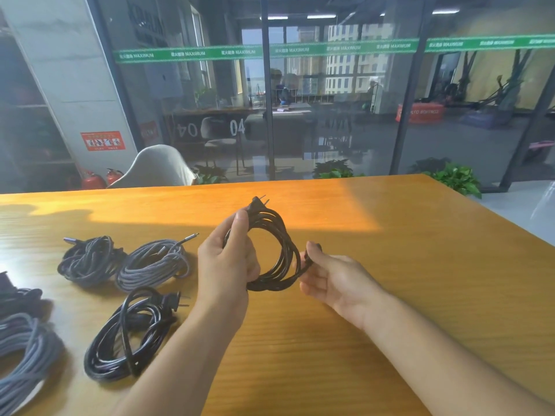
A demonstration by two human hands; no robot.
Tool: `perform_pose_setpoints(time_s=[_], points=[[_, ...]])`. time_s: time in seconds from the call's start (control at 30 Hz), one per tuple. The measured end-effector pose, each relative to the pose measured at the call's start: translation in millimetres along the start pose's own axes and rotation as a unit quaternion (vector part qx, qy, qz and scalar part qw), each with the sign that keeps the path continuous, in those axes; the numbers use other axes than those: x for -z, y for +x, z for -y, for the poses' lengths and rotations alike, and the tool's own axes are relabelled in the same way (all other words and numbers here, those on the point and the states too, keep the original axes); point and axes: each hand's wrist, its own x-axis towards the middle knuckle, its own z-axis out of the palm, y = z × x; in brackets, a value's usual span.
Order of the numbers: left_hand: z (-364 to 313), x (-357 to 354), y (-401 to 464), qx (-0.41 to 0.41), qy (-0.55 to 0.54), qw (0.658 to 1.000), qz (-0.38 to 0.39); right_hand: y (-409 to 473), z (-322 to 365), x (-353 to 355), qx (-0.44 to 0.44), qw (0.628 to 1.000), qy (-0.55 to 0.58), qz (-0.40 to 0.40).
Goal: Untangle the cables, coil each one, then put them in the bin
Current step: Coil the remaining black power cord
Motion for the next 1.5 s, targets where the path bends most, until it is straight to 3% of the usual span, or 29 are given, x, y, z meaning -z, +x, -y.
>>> perform_pose_setpoints(time_s=[0.1,0.23,0.33,0.53,0.63,0.73,0.93,1.1,1.23,1.33,1.4,1.5], points=[[-2,-1,0,0.002,-0.031,1.0,0.003,0,-4,-1,-0.026,0.999,0.015,-0.02],[-8,-3,2,-0.012,-0.065,0.998,-0.011,-1,-5,-9,0.061,0.994,0.033,-0.081],[-12,0,4,-0.018,-0.084,0.996,-0.025,-4,-3,-13,0.106,0.99,0.049,-0.077],[-8,-4,0,0.044,-0.097,0.993,0.056,-3,-6,-10,0.085,0.989,-0.111,-0.046],[-2,-11,-7,0.053,-0.05,0.993,0.093,-4,-4,-8,0.144,0.975,-0.17,-0.015],[3,-13,-9,0.049,-0.025,0.996,0.073,-4,0,-5,0.189,0.948,-0.249,0.052],[1,-8,-6,0.058,-0.029,0.997,0.032,-6,9,6,0.155,0.931,-0.254,0.211],[1,-12,-9,0.074,-0.032,0.996,0.041,-6,15,16,0.085,0.934,-0.201,0.284],[1,-8,-7,0.076,-0.02,0.996,0.03,-4,17,15,0.057,0.951,-0.05,0.299],[1,-5,-5,0.047,0.006,0.999,0.013,-9,18,6,0.051,0.933,0.057,0.351],[2,-5,-6,0.03,0.015,0.999,0.01,-15,14,-2,0.096,0.946,0.001,0.309],[6,-8,-8,0.013,0.048,0.999,0.004,-18,2,-17,0.228,0.953,-0.14,0.144]])
